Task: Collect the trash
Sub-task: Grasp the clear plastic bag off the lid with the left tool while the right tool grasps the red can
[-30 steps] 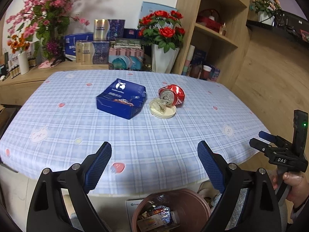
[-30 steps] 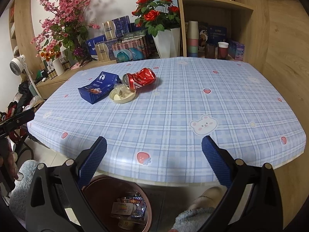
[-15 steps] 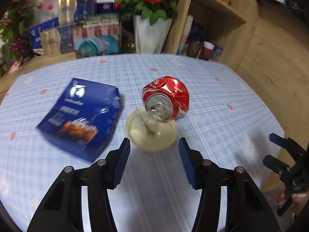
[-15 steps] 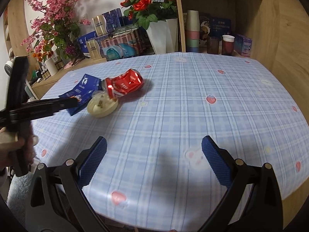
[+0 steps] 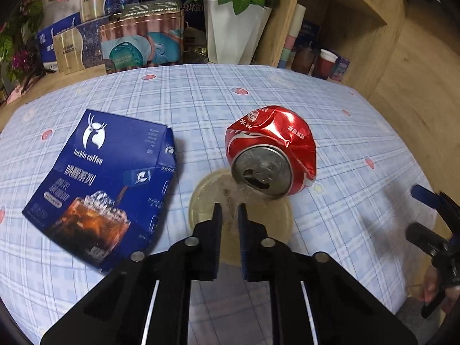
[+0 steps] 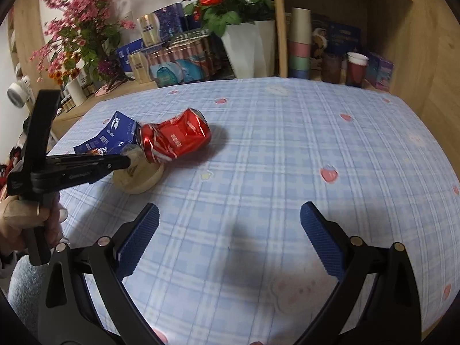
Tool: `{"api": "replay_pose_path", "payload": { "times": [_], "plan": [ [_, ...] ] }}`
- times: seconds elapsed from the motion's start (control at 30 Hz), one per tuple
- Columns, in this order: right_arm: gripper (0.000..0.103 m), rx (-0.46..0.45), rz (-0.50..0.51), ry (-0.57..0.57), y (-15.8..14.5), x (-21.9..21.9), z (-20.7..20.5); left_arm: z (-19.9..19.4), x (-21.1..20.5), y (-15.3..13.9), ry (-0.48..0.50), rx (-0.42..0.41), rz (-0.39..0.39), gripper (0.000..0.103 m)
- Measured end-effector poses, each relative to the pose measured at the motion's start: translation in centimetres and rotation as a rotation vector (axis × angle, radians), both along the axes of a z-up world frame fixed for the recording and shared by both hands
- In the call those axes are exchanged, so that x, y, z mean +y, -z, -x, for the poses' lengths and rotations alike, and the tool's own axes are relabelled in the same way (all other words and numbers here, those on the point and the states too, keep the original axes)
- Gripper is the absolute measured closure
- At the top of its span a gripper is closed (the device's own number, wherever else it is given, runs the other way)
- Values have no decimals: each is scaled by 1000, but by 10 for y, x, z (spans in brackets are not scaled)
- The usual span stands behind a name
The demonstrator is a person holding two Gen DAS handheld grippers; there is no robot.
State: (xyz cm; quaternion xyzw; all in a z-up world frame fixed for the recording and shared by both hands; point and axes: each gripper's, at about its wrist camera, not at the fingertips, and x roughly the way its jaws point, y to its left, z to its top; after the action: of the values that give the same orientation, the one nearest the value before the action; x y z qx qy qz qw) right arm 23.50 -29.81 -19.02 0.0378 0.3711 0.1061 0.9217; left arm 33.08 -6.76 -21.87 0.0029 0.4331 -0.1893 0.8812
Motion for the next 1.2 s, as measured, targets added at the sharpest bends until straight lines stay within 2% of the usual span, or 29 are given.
{"api": "replay_pose_path", "payload": {
  "times": [0.17,0.33,0.43,0.6,0.67,0.8,0.87,0.93,1.07,1.2],
  "plan": [
    [6,0,-1,-86,-8,25,-28,18,18,-16,-8,-28,46,94],
    [6,-54,60,-207,-20,59,-53,34,37,-36,-34,-73,73,95],
    [6,-32,95,-299,-18,78,-79,40,53,-43,-64,-82,103,95],
    [8,-40,134,-380,-13,104,-91,46,71,-46,-96,-92,124,95],
    [34,-27,156,-385,-8,114,-96,48,76,-46,-101,-92,132,95],
    [48,16,128,-379,1,124,-104,56,81,-45,-94,-94,142,95],
    [61,29,119,-376,3,128,-107,59,83,-45,-93,-98,145,95],
    [66,47,94,-371,4,128,-109,62,86,-45,-95,-97,157,95],
    [68,68,80,-362,4,130,-112,69,90,-46,-94,-105,171,95],
    [71,54,94,-360,-2,131,-106,80,93,-50,-91,-117,182,95]
  ]
}}
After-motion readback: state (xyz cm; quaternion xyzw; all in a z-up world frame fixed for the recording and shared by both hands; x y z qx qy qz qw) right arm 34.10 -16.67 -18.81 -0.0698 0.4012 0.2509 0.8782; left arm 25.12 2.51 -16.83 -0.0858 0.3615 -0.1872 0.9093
